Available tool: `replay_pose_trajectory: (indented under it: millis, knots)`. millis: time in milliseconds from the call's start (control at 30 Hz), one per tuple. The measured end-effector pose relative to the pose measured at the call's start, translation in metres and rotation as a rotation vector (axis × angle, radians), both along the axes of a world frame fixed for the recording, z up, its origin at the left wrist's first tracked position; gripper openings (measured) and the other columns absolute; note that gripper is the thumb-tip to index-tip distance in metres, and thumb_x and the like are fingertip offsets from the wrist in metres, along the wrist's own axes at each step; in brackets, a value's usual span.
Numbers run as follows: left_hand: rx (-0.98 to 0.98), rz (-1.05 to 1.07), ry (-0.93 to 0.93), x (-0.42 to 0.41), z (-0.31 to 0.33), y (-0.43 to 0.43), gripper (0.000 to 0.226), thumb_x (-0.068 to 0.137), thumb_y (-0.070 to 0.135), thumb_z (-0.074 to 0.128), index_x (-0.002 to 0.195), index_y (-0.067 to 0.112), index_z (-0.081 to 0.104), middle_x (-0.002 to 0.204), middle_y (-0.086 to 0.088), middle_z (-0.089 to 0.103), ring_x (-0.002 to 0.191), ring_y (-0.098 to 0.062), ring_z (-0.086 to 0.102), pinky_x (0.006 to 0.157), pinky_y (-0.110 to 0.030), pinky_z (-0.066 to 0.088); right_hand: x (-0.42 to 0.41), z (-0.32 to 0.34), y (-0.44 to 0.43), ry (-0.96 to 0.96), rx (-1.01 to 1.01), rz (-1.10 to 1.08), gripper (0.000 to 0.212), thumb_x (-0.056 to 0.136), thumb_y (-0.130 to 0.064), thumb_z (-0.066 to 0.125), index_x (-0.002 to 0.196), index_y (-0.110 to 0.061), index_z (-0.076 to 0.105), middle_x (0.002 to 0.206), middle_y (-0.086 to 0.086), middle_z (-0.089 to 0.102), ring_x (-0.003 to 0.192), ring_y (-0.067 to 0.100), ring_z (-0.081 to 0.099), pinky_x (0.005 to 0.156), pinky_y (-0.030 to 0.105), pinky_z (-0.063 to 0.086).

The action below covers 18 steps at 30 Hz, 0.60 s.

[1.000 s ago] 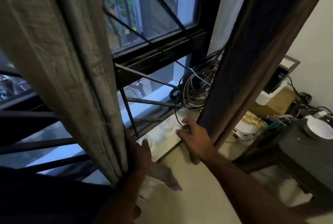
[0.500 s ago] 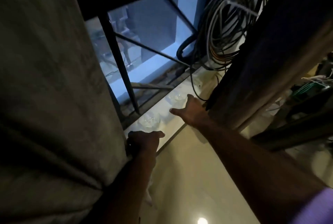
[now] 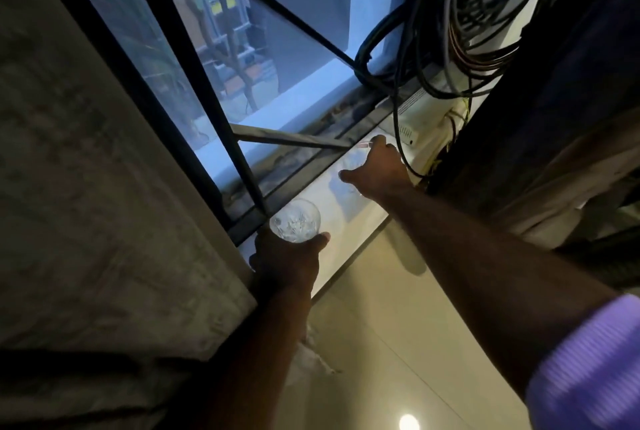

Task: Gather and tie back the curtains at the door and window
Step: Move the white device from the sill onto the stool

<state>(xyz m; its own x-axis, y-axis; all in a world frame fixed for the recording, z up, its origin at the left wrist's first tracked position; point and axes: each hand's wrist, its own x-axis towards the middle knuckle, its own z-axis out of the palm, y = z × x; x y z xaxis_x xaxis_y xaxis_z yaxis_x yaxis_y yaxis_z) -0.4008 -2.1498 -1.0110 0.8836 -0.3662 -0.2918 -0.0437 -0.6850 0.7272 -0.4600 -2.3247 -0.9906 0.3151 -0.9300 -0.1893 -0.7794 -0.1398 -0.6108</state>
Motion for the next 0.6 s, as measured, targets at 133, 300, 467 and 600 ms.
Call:
replay_pose_trajectory:
  millis: [133,300,467,600]
  knots:
    - [-0.035,-0.058,-0.041,-0.002,0.006,0.003,0.092,0.056,0.044,0.091,0.134,0.016,0.051,0.134,-0.008,0.058,0.123,-0.032,0.052,0.1,-0.042,0.043,-0.015,0.005,0.01,-0.006,-0.022,-0.063,0.075,0.07,-0.041,0.083,0.128,-0.009,0.047,0.129,0.015,0.058,0.118,0.032,0.059,0.087,0.032,0.047]
    - [-0.053,-0.098,-0.011,-0.027,0.034,0.012,0.077,0.054,0.037,0.093,0.116,0.012,0.056,0.12,-0.011,0.065,0.11,-0.033,0.059,0.093,-0.039,0.048,-0.052,0.037,0.034,0.04,-0.023,-0.062,0.077,0.064,-0.048,0.083,0.125,-0.012,0.053,0.124,0.012,0.062,0.111,0.032,0.063,0.083,0.032,0.05]
    - [-0.098,-0.17,0.013,-0.073,0.094,0.022,0.07,0.053,0.037,0.091,0.111,0.019,0.057,0.114,-0.005,0.067,0.106,-0.032,0.062,0.085,-0.036,0.049,-0.12,0.106,0.059,0.012,0.024,-0.087,0.073,0.059,-0.053,0.079,0.118,-0.016,0.059,0.114,0.008,0.068,0.101,0.032,0.067,0.08,0.036,0.057]
    - [-0.226,-0.263,0.046,-0.123,0.171,0.015,0.071,0.048,0.043,0.085,0.111,0.025,0.058,0.104,0.006,0.066,0.097,-0.022,0.062,0.073,-0.026,0.04,-0.192,0.185,0.073,0.019,-0.037,-0.203,0.068,0.053,-0.059,0.072,0.108,-0.02,0.059,0.102,0.004,0.07,0.09,0.029,0.067,0.064,0.031,0.051]
